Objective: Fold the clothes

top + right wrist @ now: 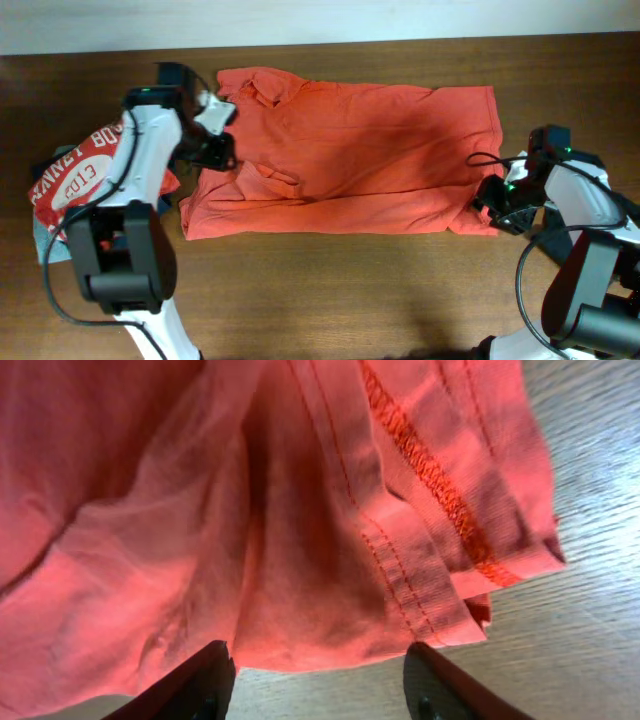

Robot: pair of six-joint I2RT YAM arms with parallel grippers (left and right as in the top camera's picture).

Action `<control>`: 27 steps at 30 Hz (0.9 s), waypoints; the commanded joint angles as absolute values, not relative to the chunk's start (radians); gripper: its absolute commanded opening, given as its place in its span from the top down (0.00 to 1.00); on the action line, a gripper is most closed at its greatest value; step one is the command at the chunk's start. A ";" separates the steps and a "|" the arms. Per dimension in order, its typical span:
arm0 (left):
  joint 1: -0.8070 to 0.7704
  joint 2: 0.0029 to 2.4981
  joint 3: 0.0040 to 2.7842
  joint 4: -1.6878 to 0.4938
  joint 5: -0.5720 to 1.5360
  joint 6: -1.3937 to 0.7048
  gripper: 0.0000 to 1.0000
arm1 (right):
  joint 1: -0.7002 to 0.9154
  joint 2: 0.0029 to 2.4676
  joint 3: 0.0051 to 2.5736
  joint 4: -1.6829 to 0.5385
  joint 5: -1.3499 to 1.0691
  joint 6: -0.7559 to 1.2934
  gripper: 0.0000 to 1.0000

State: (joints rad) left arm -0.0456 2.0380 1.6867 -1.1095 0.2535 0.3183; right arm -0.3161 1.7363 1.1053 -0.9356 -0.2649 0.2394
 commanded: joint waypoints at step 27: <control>-0.105 2.191 1.697 -1.096 0.241 0.399 0.91 | -0.293 1.793 1.086 -0.832 -0.277 0.244 0.41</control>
State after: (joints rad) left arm -0.1055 2.1498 1.6867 -1.1095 0.1917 0.3870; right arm -0.3012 1.7817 1.0954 -0.8360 -0.2783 0.2390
